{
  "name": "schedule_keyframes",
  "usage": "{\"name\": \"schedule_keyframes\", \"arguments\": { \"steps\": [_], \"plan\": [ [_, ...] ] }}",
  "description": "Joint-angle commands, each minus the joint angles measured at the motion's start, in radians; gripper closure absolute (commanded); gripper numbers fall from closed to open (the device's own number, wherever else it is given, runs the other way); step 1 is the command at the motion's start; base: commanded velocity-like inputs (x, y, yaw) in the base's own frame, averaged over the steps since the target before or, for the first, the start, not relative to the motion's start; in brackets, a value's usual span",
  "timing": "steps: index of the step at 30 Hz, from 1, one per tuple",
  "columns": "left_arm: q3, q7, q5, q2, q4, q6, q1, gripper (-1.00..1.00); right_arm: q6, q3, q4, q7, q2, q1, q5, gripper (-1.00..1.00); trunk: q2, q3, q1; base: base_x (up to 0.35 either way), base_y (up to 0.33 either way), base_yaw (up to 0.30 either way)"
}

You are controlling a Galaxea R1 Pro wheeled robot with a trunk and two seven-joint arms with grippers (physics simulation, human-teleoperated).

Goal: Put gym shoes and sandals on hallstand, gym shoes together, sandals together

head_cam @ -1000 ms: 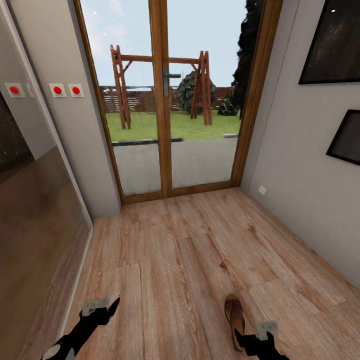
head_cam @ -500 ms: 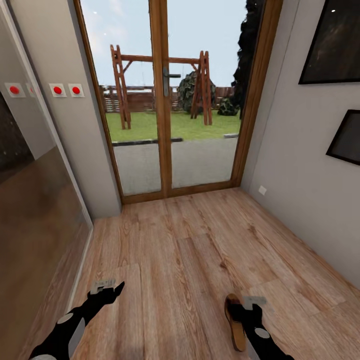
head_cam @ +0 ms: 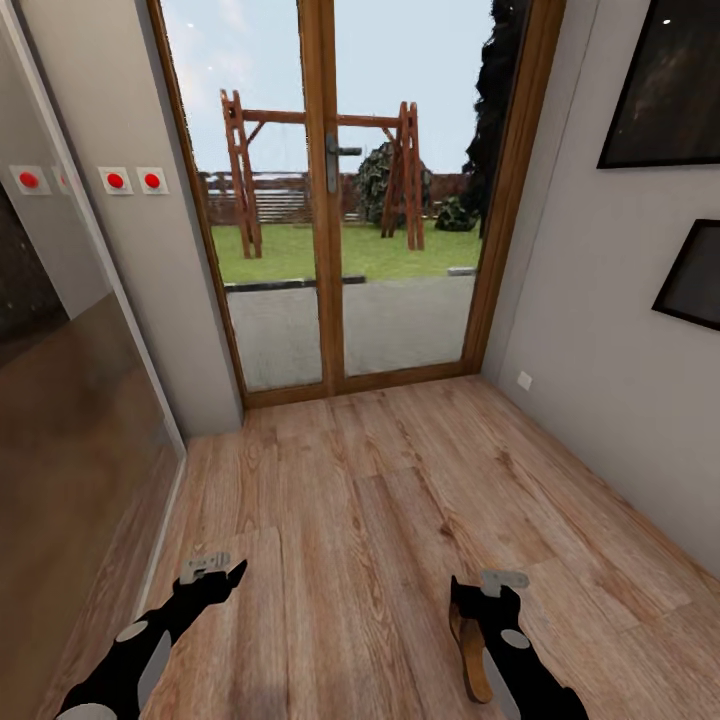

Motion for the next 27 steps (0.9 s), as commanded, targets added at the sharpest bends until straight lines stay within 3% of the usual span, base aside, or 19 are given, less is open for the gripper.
{"name": "schedule_keyframes", "arguments": {
  "steps": [1,9,14,27],
  "plan": [
    [0.007,-0.006,-0.008,-0.001,0.001,-0.005,-0.002,-1.0,-0.003,-0.005,-0.001,0.0,0.001,-0.001,0.008,-1.0,0.0,-0.001,0.0,0.0,0.0,0.0],
    [0.0,-0.008,-0.007,-0.004,-0.027,-0.002,-0.032,-1.0,-0.002,-0.005,-0.004,0.0,0.001,0.0,0.01,-1.0,0.0,-0.001,0.0,0.0,0.0,0.0],
    [-0.028,-0.008,-0.008,0.001,-0.048,-0.001,-0.031,-1.0,-0.002,-0.006,-0.003,-0.001,-0.003,0.0,0.013,-1.0,0.0,-0.001,0.0,0.019,0.0,0.0],
    [-0.042,-0.021,-0.01,0.015,-0.062,0.001,-0.023,-1.0,-0.002,-0.006,-0.003,-0.002,-0.006,0.0,0.014,-1.0,0.0,-0.001,0.0,0.174,0.0,0.0]
  ]
}}
